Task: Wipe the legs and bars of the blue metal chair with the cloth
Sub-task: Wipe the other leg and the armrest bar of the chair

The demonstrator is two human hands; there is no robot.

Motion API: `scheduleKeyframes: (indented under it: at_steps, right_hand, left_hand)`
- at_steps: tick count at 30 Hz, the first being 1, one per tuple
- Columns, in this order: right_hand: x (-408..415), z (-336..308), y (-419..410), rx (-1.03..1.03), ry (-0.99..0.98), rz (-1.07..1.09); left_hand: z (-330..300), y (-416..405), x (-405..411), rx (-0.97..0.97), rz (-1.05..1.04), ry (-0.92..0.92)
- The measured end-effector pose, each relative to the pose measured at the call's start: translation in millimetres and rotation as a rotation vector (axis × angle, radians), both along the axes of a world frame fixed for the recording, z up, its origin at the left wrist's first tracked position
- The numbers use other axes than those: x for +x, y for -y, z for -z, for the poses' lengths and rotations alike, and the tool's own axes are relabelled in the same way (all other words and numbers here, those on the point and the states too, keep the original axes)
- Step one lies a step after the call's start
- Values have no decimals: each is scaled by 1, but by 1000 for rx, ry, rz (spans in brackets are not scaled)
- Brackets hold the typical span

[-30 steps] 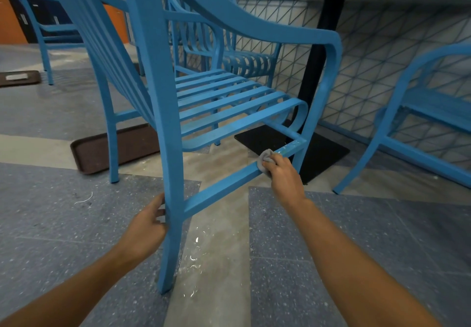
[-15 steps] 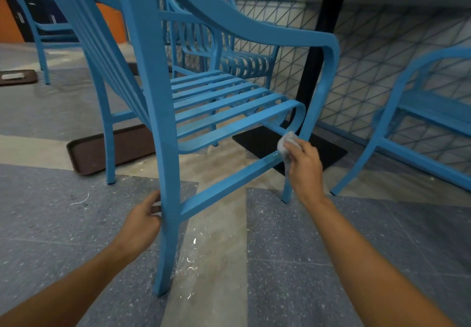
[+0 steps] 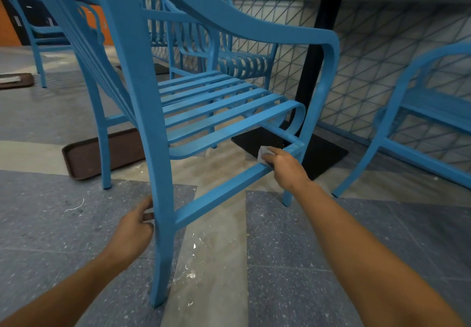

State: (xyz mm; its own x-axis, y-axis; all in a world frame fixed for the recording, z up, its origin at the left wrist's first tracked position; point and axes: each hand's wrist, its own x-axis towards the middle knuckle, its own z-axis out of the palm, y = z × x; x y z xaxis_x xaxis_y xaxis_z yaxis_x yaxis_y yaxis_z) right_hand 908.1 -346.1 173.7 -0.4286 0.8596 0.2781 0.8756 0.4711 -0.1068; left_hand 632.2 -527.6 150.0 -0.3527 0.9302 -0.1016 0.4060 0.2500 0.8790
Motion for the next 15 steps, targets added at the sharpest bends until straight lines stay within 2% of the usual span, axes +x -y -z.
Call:
scheduleKeyframes:
  at_steps: [7,15]
  right_hand:
    - [12,0,-16,21,12,47]
    - [10,12,-7,116,-206,188]
  left_hand:
    - [-2,-1,8,5,-15,-11]
    - [-6,6,13,-57,-59,-81]
